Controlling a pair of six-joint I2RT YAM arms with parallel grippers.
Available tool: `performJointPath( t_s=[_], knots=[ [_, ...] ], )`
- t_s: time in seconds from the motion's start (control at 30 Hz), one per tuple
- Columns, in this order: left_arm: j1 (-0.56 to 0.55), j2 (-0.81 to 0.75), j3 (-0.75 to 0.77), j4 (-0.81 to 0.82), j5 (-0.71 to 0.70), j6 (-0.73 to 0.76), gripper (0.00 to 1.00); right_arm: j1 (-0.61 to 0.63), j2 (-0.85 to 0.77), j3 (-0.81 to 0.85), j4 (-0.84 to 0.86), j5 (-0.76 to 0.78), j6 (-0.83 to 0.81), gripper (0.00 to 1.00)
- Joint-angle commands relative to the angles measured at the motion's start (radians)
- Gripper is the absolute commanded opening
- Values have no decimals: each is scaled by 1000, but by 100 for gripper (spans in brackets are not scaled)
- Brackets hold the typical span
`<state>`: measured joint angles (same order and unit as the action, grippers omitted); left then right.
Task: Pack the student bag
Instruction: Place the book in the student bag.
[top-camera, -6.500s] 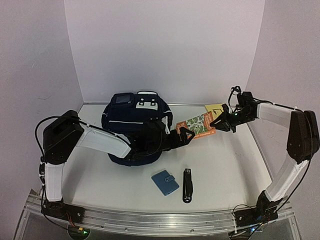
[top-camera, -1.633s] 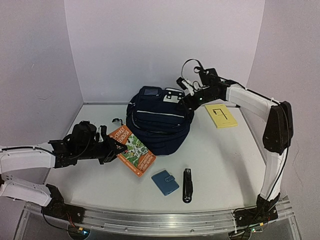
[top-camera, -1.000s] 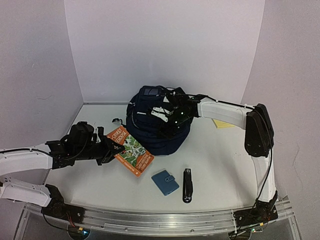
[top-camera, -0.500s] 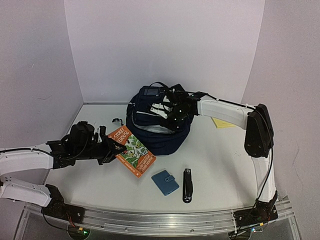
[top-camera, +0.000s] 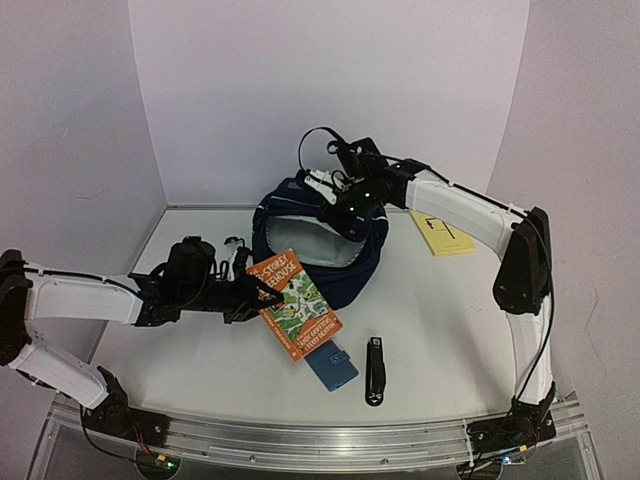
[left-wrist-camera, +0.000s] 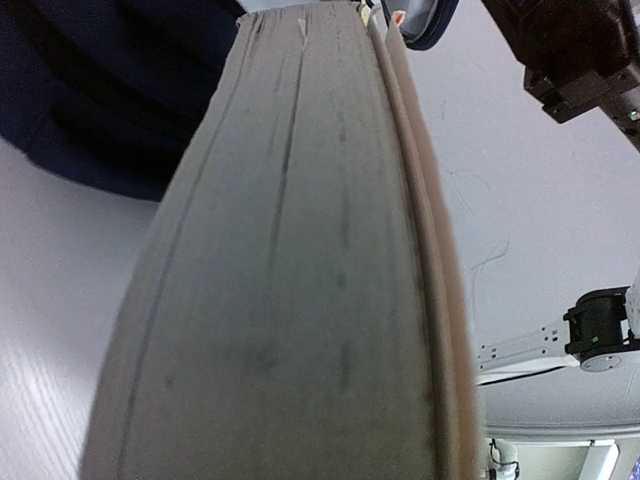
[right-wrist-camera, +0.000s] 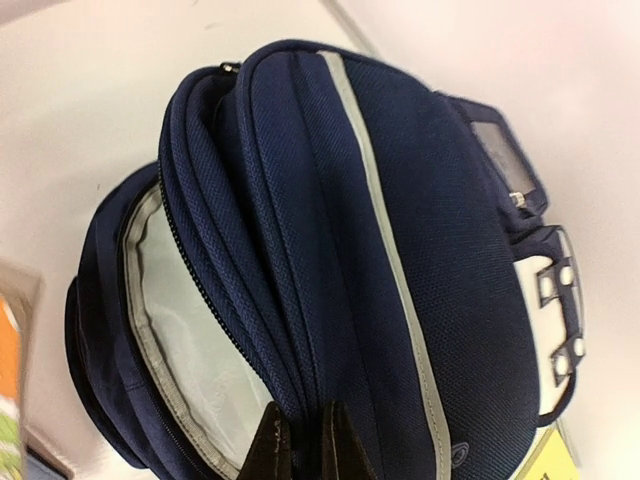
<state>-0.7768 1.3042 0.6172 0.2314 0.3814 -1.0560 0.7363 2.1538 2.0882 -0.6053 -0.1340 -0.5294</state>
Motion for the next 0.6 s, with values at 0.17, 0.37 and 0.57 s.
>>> performJointPath(
  t_s=[0.17,0.37,0.57],
  knots=[
    [15,334,298,536,254,-62,0,2,-125,102,41,-77,114,0],
    [102,525,377,728,300,-235,0,2,-160,76,41,-89,117,0],
    [199,613,349,784,212,-346,0,3,-192,49,41,-100,121,0]
  ],
)
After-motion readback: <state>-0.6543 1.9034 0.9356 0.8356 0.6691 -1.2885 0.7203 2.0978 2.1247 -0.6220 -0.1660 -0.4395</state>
